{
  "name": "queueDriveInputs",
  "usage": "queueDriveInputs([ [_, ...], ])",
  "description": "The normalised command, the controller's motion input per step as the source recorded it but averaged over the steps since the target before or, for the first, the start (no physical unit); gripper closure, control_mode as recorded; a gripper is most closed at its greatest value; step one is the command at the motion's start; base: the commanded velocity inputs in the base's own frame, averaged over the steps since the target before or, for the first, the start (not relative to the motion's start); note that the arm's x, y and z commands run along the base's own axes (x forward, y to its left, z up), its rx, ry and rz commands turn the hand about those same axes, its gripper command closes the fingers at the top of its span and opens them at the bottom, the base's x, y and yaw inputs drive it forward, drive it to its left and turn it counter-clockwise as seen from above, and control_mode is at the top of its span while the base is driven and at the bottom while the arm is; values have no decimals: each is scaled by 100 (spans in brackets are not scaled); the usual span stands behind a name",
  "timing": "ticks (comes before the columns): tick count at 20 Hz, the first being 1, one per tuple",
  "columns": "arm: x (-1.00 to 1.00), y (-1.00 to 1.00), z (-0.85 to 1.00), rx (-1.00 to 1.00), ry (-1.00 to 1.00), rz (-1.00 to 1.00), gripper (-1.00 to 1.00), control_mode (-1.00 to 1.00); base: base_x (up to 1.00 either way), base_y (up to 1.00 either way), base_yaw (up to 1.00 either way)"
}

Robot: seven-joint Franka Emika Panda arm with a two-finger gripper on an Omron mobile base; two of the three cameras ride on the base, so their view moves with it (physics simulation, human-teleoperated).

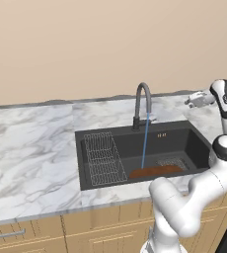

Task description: Turn on the sink faucet with hot water and rinse the cutting board for ten seconds, then turn off the faucet. Push the cutting board to reach the water if necessary.

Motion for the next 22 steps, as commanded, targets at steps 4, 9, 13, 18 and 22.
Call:
queueDriveInputs([
  [4, 1, 18, 0, -7, 11, -1, -100, -100, 0, 0, 0],
  [9, 24, 23, 0, -7, 8, 0, -100, -100, 0, 0, 0],
  [13, 30, 19, -3, -7, 2, 0, -100, -100, 0, 0, 0],
  [18, 30, 24, -21, -7, 0, 0, -100, -100, 0, 0, 0],
  [22, 26, 3, -39, -2, 0, 0, -100, -100, 0, 0, 0],
])
